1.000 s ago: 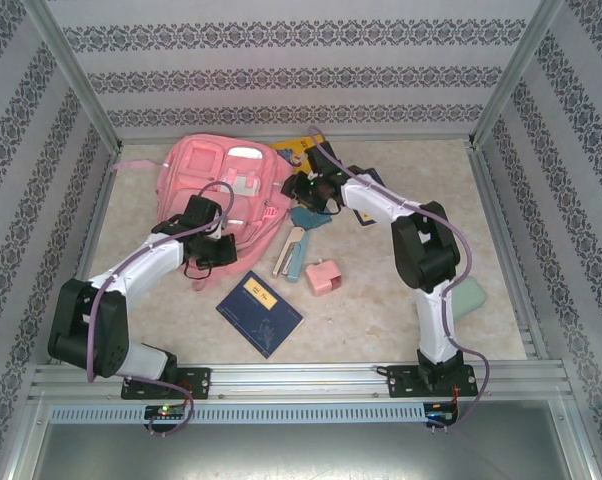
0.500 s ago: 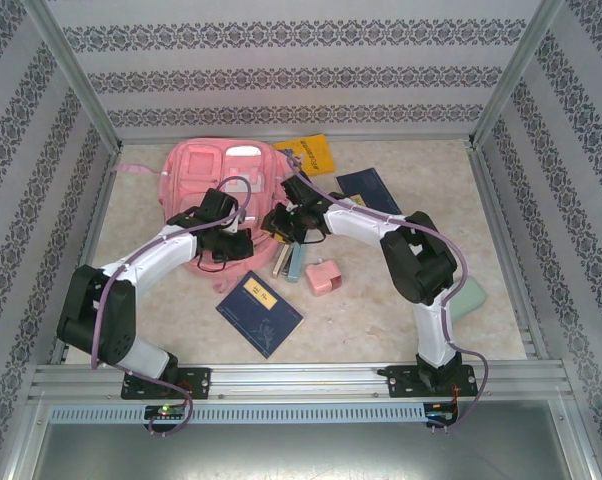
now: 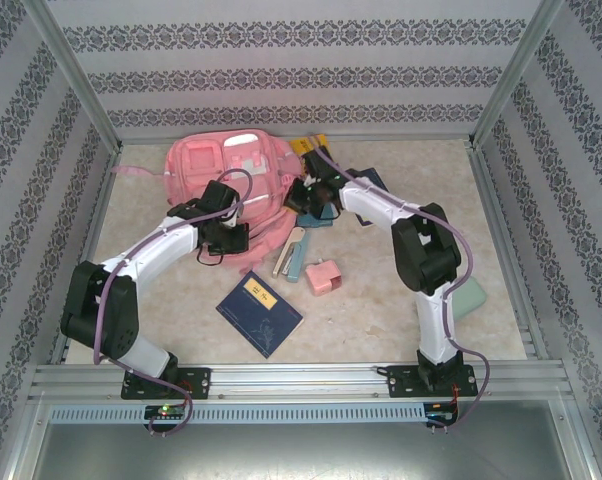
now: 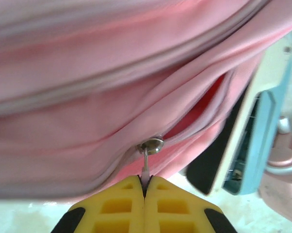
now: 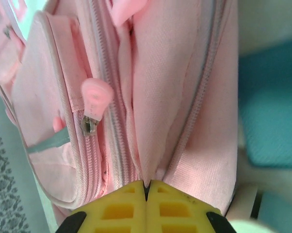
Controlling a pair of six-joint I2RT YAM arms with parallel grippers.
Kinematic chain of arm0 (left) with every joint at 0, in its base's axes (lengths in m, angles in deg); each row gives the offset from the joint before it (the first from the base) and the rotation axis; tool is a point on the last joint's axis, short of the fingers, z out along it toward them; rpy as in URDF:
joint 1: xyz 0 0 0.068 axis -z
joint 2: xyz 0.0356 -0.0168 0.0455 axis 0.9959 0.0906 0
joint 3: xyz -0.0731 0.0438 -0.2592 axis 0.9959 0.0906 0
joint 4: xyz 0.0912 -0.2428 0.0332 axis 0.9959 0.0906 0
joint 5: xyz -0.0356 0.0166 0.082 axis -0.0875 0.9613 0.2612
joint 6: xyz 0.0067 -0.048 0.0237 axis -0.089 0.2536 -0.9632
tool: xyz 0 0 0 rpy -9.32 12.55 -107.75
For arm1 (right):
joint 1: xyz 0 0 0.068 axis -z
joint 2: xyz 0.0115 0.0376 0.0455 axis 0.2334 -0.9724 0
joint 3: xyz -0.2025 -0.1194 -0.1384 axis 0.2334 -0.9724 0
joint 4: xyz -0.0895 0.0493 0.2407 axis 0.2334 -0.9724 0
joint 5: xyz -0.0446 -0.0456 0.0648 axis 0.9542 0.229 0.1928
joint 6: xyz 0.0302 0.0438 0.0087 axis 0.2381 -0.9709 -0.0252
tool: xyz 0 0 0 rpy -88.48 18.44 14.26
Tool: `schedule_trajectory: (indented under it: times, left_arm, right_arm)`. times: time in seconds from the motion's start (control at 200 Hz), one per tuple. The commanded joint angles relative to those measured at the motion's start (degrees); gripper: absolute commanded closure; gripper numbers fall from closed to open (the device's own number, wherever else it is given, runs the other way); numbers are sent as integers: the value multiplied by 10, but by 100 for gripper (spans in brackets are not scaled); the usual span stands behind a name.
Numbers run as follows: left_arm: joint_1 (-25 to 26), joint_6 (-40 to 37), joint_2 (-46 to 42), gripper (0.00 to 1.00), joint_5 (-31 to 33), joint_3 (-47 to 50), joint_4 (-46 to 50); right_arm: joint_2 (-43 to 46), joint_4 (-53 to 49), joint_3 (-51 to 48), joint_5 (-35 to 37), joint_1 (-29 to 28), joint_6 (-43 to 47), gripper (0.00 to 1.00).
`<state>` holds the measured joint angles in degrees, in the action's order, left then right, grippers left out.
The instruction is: Pack books, pencil case, and school supplies into a backpack
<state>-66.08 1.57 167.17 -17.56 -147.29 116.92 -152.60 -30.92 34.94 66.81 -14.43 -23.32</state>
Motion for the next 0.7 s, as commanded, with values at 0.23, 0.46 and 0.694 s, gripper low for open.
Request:
schedule_trajectory:
  times: [0.23, 0.46, 0.694]
  left_arm:
    - [-34, -45, -7, 100, -2, -41, 62]
    - [5, 4, 32, 100, -82, -80, -18]
    - [51, 15, 58, 100, -110, -108, -39]
  right_arm:
    - [-74, -86, 183, 74, 78, 96, 100]
    - [-11, -92, 132, 89, 58, 101, 54]
    - [122, -23, -79, 75, 21, 33, 50]
